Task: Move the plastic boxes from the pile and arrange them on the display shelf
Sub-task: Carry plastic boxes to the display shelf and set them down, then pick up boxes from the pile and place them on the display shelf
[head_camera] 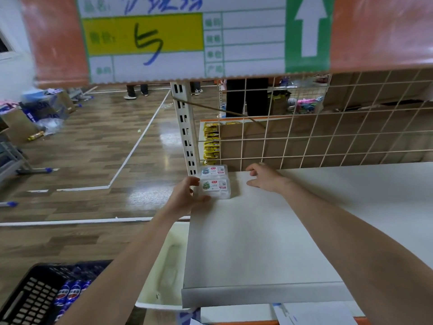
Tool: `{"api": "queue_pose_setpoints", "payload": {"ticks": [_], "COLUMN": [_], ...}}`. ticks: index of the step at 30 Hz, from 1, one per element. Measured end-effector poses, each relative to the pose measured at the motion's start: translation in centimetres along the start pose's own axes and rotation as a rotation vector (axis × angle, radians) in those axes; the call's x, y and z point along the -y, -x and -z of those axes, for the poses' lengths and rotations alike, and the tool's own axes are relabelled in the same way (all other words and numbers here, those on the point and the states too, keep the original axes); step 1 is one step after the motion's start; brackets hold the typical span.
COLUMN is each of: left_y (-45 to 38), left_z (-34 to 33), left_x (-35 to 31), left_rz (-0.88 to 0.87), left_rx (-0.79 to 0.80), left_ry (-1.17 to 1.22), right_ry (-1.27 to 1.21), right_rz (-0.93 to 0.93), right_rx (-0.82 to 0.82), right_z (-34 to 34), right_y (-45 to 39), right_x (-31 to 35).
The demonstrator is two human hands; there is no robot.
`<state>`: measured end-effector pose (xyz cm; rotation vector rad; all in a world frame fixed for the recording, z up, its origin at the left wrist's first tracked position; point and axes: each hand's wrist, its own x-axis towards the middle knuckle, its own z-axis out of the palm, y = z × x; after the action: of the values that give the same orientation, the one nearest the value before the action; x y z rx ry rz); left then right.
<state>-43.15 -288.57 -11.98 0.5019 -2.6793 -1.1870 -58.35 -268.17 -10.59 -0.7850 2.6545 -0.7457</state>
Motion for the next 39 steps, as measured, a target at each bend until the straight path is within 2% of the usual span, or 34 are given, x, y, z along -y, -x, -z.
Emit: {"api": "queue_pose_setpoints", "payload": {"ticks": [6, 11, 17, 22, 26, 32, 39], "left_y": [0.2, 0.9, 0.4, 0.7, 1.6, 4.5, 9.4], "left_z": [0.4, -0.5, -6.8, -13.5, -18.6, -28.1, -40.5], "left_x": [-0.2, -3.2, -9.7, -16.0, -21.6, -31.3, -43.5], "left_rz": [-0.041, -0.246, -0.462, -0.551, -0.565, -0.695, -0.853], "left_rx": [-0.034, -0.095, 0.148, 0.3, 0.396, 0.447, 0.473], "left_ry": [-0.083, -0.355, -0.647, -0.781, -0.774, -0.75, -0.743], "right_ry": [0.056, 0.203, 0.538, 0.648, 0.623, 0.529, 0.539], "right_rz": [0.013, 0.08, 0.07, -0.061, -0.221, -0.388, -0.549], "right_rx": [0.016, 0.015, -0.041, -0.034, -0.046, -0.098, -0.129], "right_z": [0.4, 1.5, 3.6, 6.9, 11.0, 16.8, 24.4], "right_y": [0.4, 1.7, 5.1, 10.8, 16.2, 25.8, 36.8], "right_x": [0.2, -0.4, -3.7, -10.0, -14.7, -24.2, -35.4]}}
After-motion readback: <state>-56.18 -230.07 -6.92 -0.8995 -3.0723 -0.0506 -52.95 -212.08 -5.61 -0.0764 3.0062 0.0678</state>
